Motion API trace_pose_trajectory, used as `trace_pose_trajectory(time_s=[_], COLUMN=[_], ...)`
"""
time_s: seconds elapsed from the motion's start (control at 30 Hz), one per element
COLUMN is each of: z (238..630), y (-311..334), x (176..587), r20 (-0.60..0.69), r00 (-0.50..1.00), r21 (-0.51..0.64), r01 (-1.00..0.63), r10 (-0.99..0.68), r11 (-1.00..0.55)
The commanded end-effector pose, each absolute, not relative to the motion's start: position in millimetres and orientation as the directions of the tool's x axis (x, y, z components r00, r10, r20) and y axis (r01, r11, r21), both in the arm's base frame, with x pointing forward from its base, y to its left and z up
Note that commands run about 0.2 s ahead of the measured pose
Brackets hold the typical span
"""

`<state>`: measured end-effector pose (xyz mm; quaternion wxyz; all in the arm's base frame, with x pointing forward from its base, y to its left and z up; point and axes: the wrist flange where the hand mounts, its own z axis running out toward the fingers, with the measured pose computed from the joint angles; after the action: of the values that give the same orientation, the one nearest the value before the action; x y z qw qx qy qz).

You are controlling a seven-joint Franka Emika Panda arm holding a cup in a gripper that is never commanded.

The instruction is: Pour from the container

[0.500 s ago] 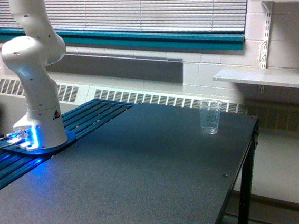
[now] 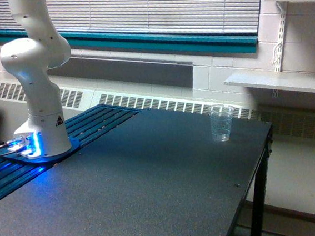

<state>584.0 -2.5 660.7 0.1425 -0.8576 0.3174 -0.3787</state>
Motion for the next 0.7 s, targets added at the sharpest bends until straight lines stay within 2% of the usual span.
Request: trace_pose_trajectory(time_s=[0.03, 0.7], z=[657, 585], y=[15, 119], x=[577, 556], r20=[0.583, 0.576], r00=[0.53, 0.721], r21=[-0.486, -0.403], r01=[-0.379, -0.161], r10=[-0.615, -0.386], r11=[-0.787, -0.901])
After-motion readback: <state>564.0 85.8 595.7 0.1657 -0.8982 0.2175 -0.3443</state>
